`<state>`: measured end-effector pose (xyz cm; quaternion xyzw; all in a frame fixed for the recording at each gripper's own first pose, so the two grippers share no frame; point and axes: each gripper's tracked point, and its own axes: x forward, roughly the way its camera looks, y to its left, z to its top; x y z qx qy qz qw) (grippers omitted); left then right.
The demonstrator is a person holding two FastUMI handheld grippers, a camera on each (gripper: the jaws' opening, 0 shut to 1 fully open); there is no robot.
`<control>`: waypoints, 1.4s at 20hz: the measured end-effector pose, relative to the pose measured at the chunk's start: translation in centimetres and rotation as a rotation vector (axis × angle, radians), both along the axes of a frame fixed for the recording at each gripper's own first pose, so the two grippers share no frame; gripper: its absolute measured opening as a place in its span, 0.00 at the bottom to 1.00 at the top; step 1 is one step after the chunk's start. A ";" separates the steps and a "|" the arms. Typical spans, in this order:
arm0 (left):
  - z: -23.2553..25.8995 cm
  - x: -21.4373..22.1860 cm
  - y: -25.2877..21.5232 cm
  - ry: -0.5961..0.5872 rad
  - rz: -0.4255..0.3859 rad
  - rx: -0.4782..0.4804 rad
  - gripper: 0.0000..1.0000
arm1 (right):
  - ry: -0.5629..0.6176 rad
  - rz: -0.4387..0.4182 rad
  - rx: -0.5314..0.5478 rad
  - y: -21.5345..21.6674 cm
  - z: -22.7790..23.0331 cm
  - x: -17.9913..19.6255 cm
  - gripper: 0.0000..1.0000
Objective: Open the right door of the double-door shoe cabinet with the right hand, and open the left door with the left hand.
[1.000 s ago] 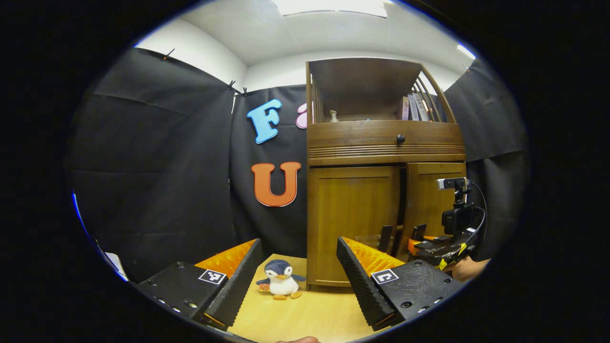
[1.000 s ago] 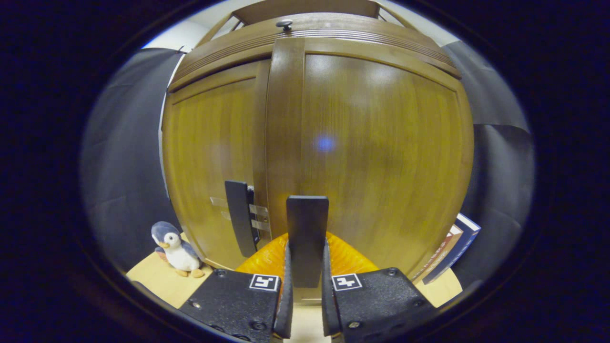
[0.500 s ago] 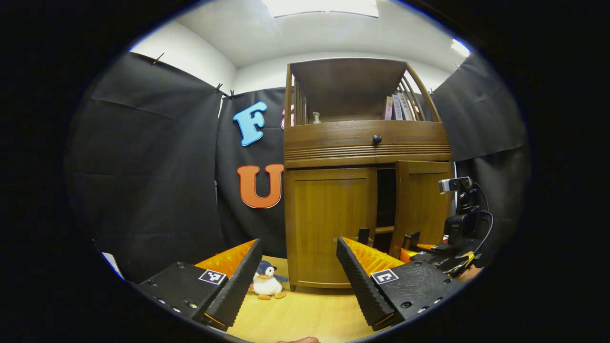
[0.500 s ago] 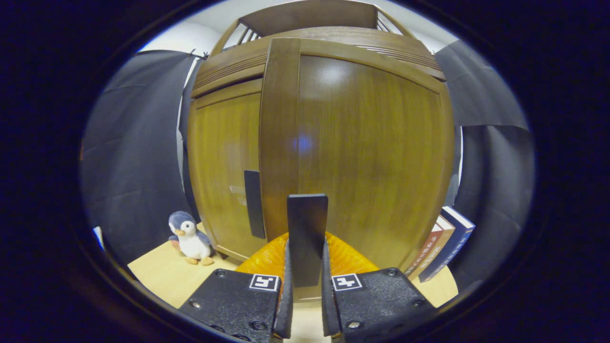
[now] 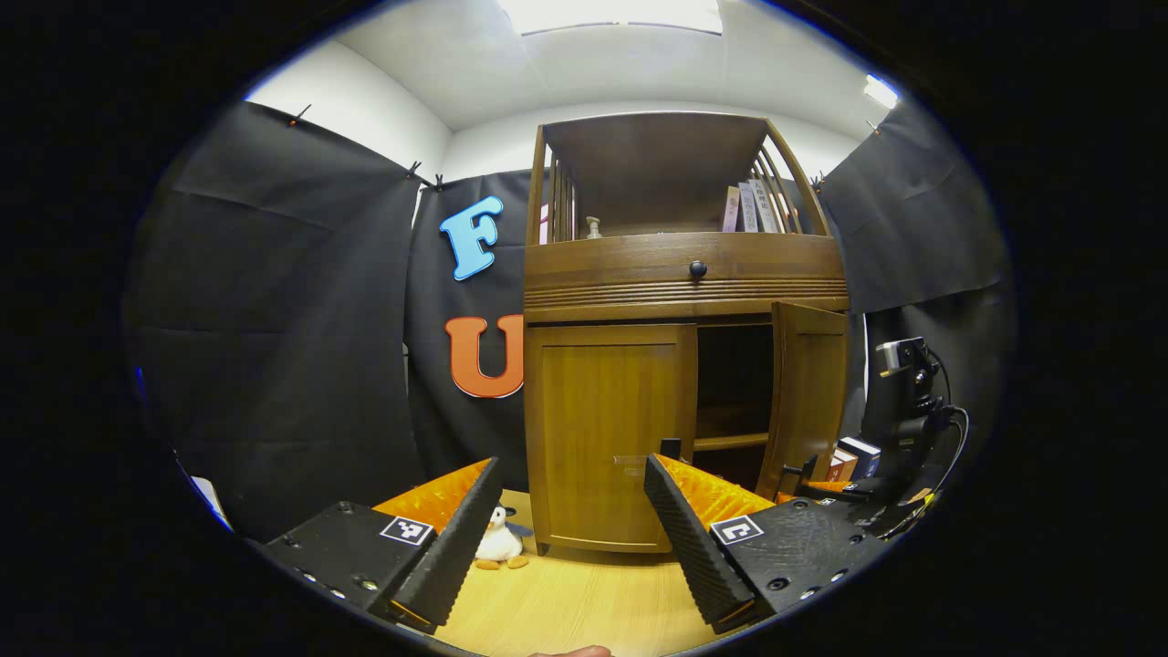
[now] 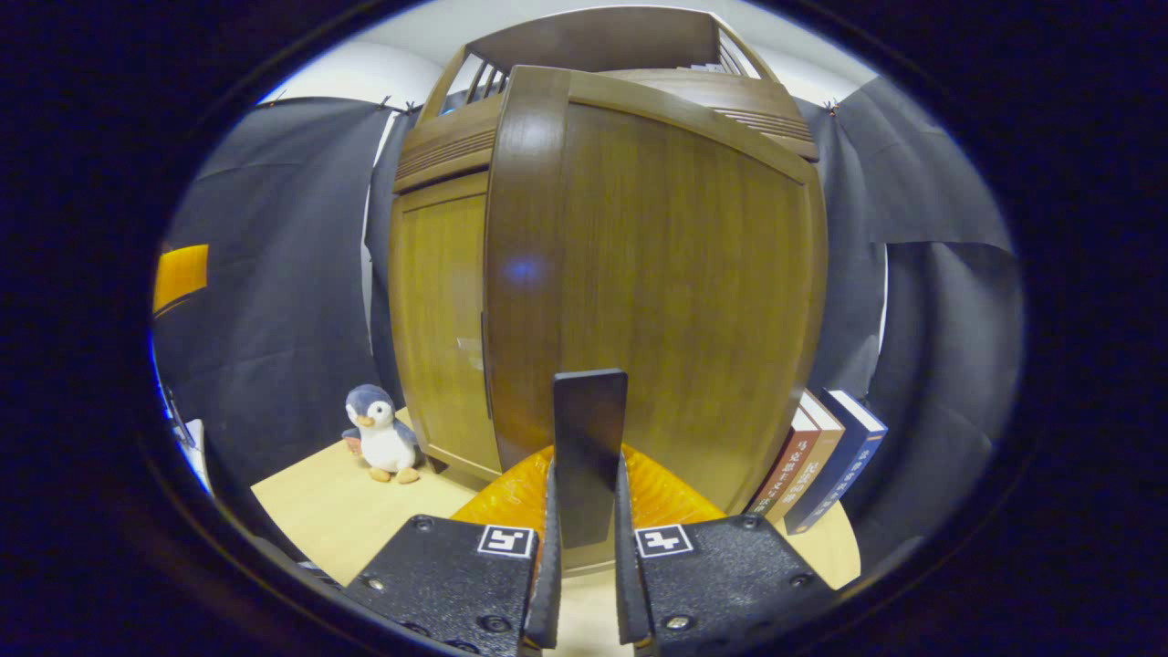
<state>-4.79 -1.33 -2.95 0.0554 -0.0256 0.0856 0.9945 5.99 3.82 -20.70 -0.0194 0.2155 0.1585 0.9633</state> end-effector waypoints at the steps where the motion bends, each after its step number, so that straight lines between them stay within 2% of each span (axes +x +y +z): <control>1: -0.1 0.0 -0.4 0.000 -0.003 0.001 0.95 | 0.004 0.001 0.003 -0.4 0.1 -0.4 0.28; 11: -1.3 1.9 -4.3 0.013 -0.034 -0.002 0.95 | 0.015 0.004 0.012 -5.1 0.9 -3.8 0.27; 14: -2.1 3.5 -5.7 0.023 -0.072 -0.006 0.95 | 0.022 -0.010 0.005 -6.8 1.1 -4.5 0.27; 18: -3.1 6.2 -6.4 0.043 -0.143 0.014 0.95 | 0.030 -0.074 -0.010 -8.9 1.3 -5.4 0.27; 24: -4.2 10.0 -7.0 0.075 -0.250 0.026 0.95 | 0.046 -0.236 -0.022 -11.5 1.1 -5.4 0.20; 28: -5.8 12.4 -6.9 0.102 -0.295 0.027 0.95 | 0.067 -0.326 -0.071 -14.0 0.9 -5.9 0.16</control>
